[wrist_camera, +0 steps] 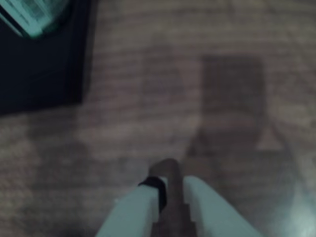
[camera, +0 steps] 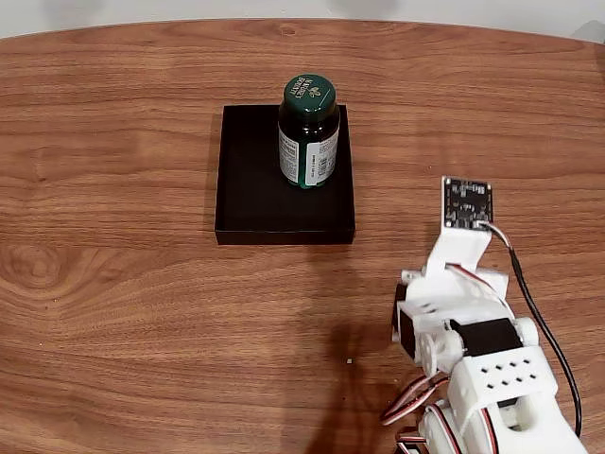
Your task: Pick up the pill bottle and place it in the black box.
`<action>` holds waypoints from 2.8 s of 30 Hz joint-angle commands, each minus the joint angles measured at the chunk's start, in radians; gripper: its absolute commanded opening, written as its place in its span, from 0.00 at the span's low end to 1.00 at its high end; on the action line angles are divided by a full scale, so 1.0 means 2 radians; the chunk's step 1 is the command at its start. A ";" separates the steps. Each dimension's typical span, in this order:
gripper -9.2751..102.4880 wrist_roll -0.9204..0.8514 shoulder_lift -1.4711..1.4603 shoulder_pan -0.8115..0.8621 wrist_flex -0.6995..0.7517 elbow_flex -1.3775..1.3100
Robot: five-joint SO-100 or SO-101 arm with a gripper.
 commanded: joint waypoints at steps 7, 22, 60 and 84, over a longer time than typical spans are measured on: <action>0.08 0.047 0.111 -0.018 0.214 -0.005; 0.09 0.112 0.240 -0.042 0.433 -0.005; 0.09 0.018 0.295 -0.050 0.444 -0.005; 0.09 0.018 0.295 -0.050 0.444 -0.005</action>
